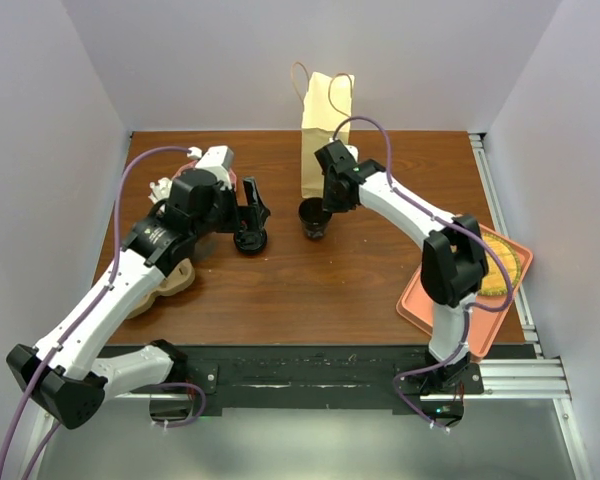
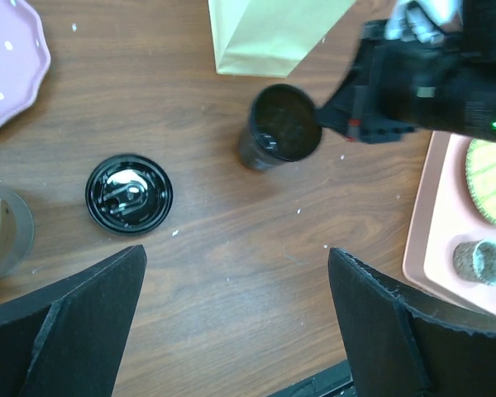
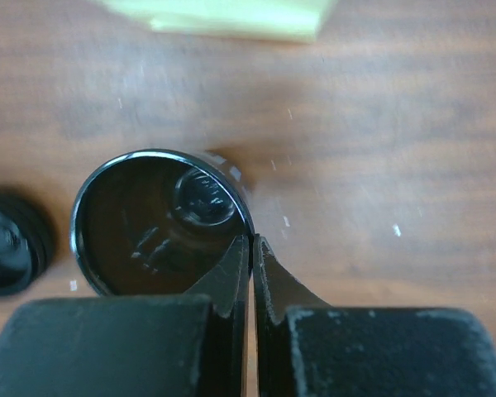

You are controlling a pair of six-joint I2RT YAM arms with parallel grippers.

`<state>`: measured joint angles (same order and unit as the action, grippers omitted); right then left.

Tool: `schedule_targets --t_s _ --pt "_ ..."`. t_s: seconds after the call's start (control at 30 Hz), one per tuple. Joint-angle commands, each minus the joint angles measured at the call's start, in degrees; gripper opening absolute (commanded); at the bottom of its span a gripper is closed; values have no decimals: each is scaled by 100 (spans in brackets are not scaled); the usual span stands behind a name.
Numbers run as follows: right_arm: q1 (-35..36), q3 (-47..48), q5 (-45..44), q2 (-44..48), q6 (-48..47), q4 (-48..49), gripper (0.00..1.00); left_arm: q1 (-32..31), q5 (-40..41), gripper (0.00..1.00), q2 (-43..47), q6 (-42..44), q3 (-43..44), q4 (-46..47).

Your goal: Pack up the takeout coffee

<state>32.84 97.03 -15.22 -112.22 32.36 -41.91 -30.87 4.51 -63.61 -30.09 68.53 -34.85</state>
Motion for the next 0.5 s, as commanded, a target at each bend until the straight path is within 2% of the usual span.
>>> schedule_targets --t_s 0.0,0.27,0.47 --pt "3 -553 326 965 77 201 0 11 -335 94 -133 12 -331 259" --pt "-6 -1993 898 1992 51 614 0 20 -1566 80 -791 -269 -595 857" --pt "-6 -2706 854 2380 306 702 0 20 -2217 73 -1389 -367 -587 1147"
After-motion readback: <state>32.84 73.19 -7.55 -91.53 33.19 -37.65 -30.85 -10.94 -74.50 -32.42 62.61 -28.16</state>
